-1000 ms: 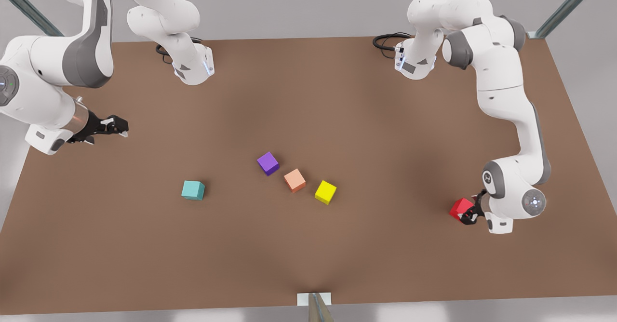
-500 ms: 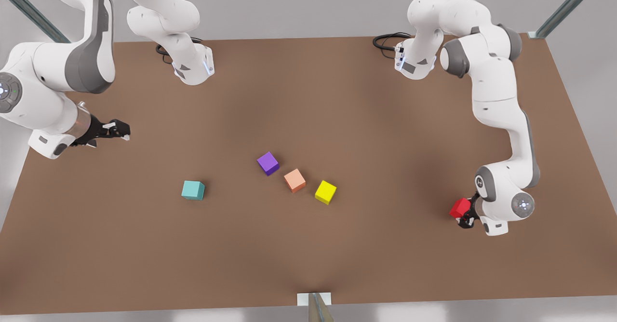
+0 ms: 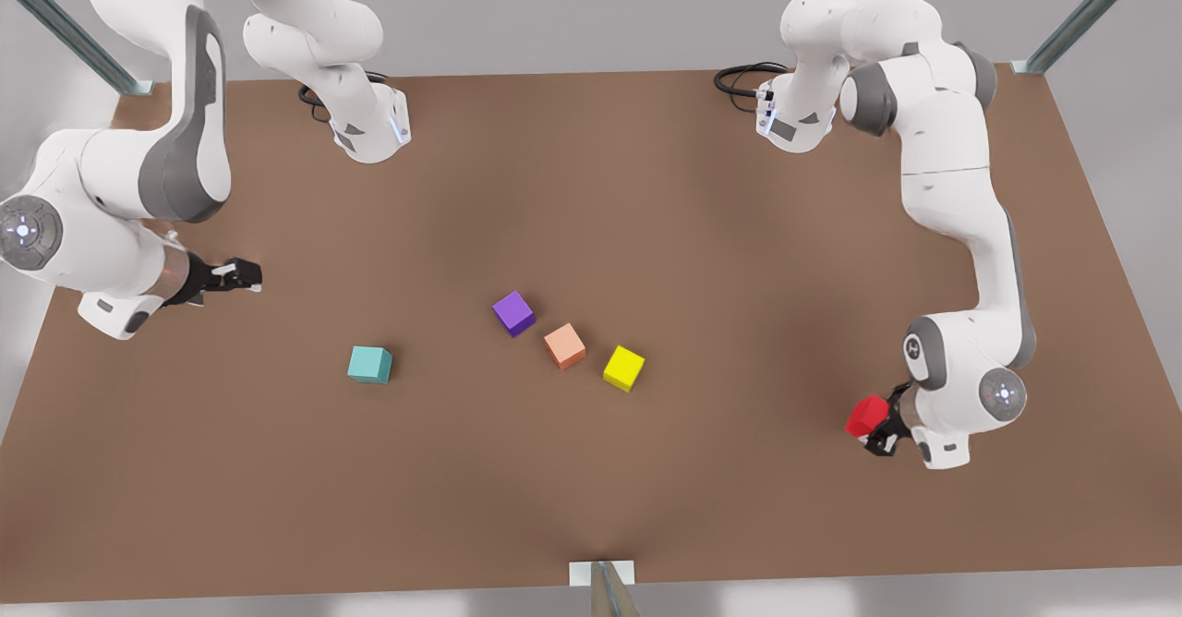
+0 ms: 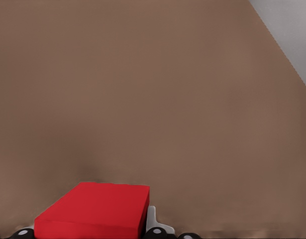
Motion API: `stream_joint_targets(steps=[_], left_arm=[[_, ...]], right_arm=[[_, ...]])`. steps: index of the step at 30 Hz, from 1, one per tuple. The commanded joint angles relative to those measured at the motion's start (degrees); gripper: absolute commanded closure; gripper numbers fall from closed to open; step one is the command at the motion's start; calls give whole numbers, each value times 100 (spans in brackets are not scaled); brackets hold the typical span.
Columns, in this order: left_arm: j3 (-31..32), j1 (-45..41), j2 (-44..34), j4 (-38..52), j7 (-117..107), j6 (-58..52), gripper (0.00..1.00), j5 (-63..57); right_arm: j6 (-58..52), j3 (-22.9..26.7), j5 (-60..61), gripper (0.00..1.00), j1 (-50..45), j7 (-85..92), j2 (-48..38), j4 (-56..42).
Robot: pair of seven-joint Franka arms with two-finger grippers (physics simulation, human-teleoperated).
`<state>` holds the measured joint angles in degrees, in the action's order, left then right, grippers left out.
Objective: Pick up red wooden cube and pass to hand red wooden cube and place in blue wooden cube
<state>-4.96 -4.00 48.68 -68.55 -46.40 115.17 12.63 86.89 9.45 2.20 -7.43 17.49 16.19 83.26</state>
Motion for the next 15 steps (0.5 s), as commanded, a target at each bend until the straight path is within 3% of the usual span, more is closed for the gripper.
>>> stream_joint_targets(steps=[1,2,3,5,6,8,9,12,15], left_arm=[[478,40,-51,403,-413,-1821,51,696],[1040,40,-86,728,-405,-2446,51,978],[1892,31,-69,834,-405,-2552,51,1233],[2799,31,-7,843,157,-2526,51,1901],[2983,13,116,878,517,-2456,51,2200],[3212,-66,467,940,1133,-1841,52,2973],[3317,-83,634,940,1291,-1621,52,3184],[3370,-118,819,931,2188,-1261,54,3747],[3450,-241,942,931,2881,-988,52,3932]], right_arm=[[30,-40,720,2,-241,3541,999,-854],[-23,-49,1493,1,-390,3691,1211,-952],[65,-408,2003,0,-496,3761,1439,-1092],[109,-699,3400,0,-487,4156,2458,-1997],[460,-752,4322,0,-496,4850,3003,-2209],[1875,-1437,4745,0,-487,6309,3566,-2262],[1963,-1552,5115,0,-487,6583,3645,-2262],[2314,-1605,5308,0,-373,9113,3645,-2165],[3343,-1596,6187,0,-241,10977,3689,-2147]])
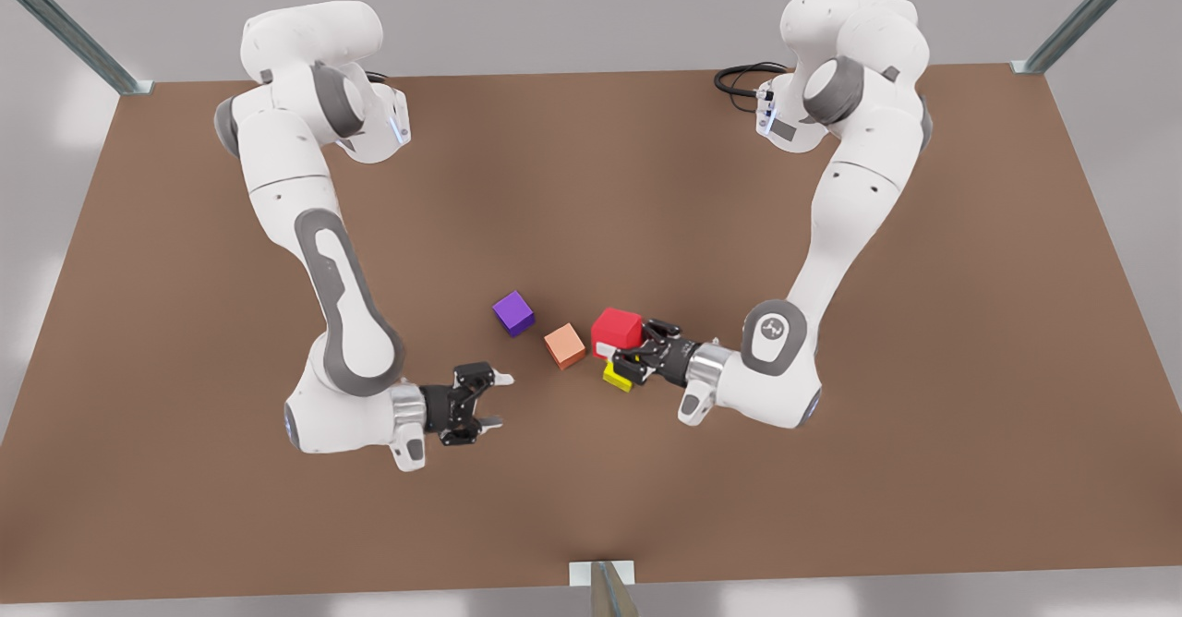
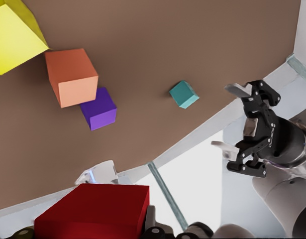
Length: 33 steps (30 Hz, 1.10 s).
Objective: Pick up red wooden cube and pass to hand red wooden cube and place in blue wooden cube
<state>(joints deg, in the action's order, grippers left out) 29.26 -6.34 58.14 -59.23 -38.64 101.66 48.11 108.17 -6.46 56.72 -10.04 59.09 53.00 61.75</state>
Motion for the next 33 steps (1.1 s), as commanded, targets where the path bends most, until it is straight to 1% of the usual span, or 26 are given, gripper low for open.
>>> stream_joint_targets(steps=[1,4,5,6,8,10,13,14,15,17,21,25,27,28,30,33], left_arm=[[36,-112,57,-1,2571,618,52,383],[27,-218,145,-1,2694,900,52,383],[36,-244,145,-10,2853,1040,52,383],[36,-289,145,-10,2993,1155,52,383],[36,-289,119,-10,3046,1199,52,383],[27,-289,127,-10,3055,1199,52,374],[27,-289,136,-18,3081,1304,52,374],[27,-289,136,-27,3081,1304,52,374],[27,-289,136,-27,3081,1304,52,374],[27,-253,145,-27,3046,1304,52,532],[27,-262,145,-36,3090,1304,52,594],[27,-227,119,-36,4047,1313,52,620],[194,-227,110,-36,4355,1682,52,620],[212,-227,110,-36,4689,1814,52,620],[230,-113,110,-106,5533,1823,52,858],[230,-113,127,-124,6060,1928,52,866]], right_arm=[[1655,-13,779,0,20,7257,17,4],[1682,-13,1393,0,20,7433,44,13],[1629,-75,1964,0,2,7424,88,144],[1532,-215,2203,0,-6,7450,132,311],[1269,-321,2273,0,29,7600,114,584],[873,-321,2343,0,64,7600,97,742],[223,-365,2422,0,99,7591,97,839],[144,-400,2457,0,117,7591,88,953],[38,-549,2466,0,169,7609,88,1023],[-85,-620,2563,0,178,7670,88,1129],[-217,-725,2554,0,231,7679,79,1199],[-243,-734,2563,0,275,7644,62,1199],[-235,-743,2572,0,257,7600,53,1199],[-226,-822,2616,0,240,7600,61,1199],[-164,-848,2703,0,187,7530,53,1190],[-120,-866,2774,0,152,7459,53,1173]])
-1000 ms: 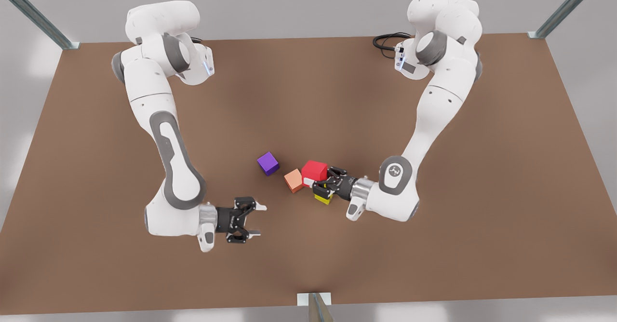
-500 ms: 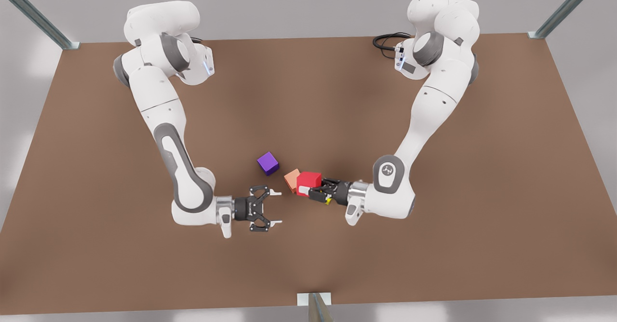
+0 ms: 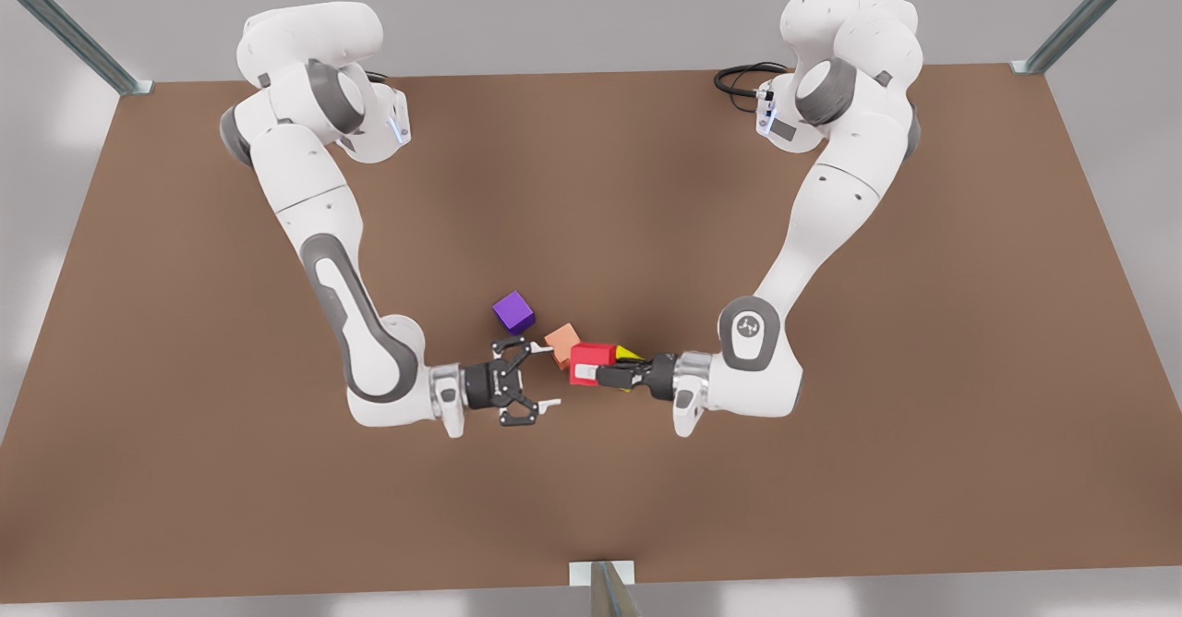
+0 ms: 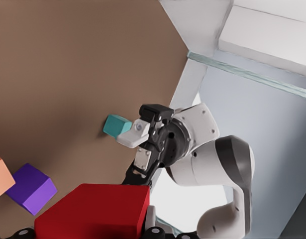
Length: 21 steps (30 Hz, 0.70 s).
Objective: Pick up red wooden cube and pass to hand red wooden cube and place in blue wooden cube
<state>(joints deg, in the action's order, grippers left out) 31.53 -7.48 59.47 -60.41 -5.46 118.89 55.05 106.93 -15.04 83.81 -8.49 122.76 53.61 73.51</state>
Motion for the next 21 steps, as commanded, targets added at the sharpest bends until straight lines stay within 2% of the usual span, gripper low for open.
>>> stream_joint_targets(steps=[1,8,21], left_arm=[[11,27,3,-41,2884,205,52,208],[29,150,-23,-366,2945,284,52,410],[73,88,-6,-375,2550,328,52,463]], right_arm=[[3,-25,91,0,-30,1092,-9,-30],[240,-34,259,0,-153,793,0,-92],[548,-78,355,0,-311,714,79,-224]])
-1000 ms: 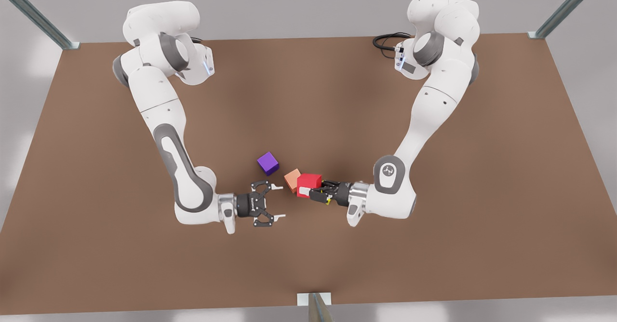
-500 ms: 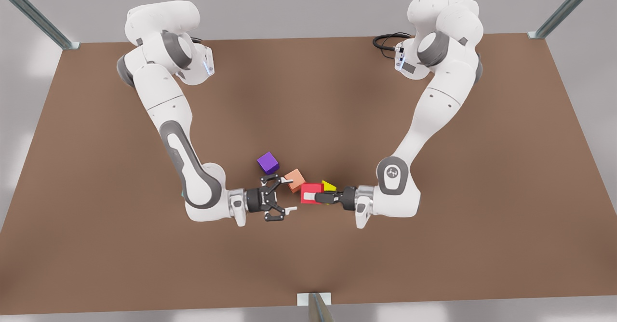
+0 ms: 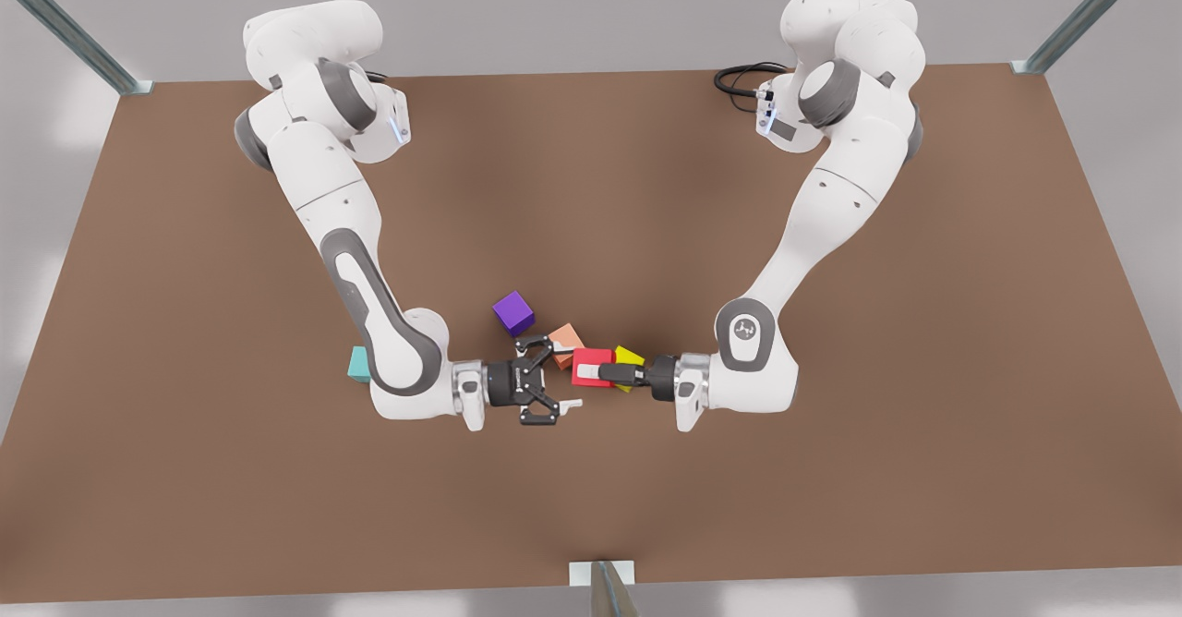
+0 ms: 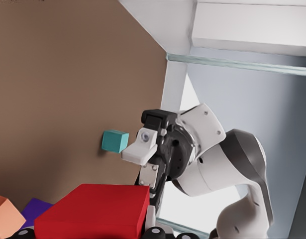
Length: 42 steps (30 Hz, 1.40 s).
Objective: Pick up red wooden cube and pass to hand red wooden cube and place in blue wooden cube
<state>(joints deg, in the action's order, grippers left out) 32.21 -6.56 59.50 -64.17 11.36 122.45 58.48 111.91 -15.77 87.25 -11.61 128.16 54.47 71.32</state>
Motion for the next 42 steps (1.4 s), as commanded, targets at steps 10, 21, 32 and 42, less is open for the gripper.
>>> stream_joint_targets(steps=[10,21,32,42], left_arm=[[4,-12,0,1,903,-20,52,120],[4,-100,0,1,895,68,52,128],[4,-21,-44,1,868,59,0,41],[4,1560,-843,-104,-125,-2041,0,-2084]], right_arm=[[6,-93,38,0,1,157,-51,93],[129,-102,91,0,-245,43,-68,40],[173,-84,91,43,-298,43,-24,40],[94,-31,-138,57,-96,-37,-95,31]])
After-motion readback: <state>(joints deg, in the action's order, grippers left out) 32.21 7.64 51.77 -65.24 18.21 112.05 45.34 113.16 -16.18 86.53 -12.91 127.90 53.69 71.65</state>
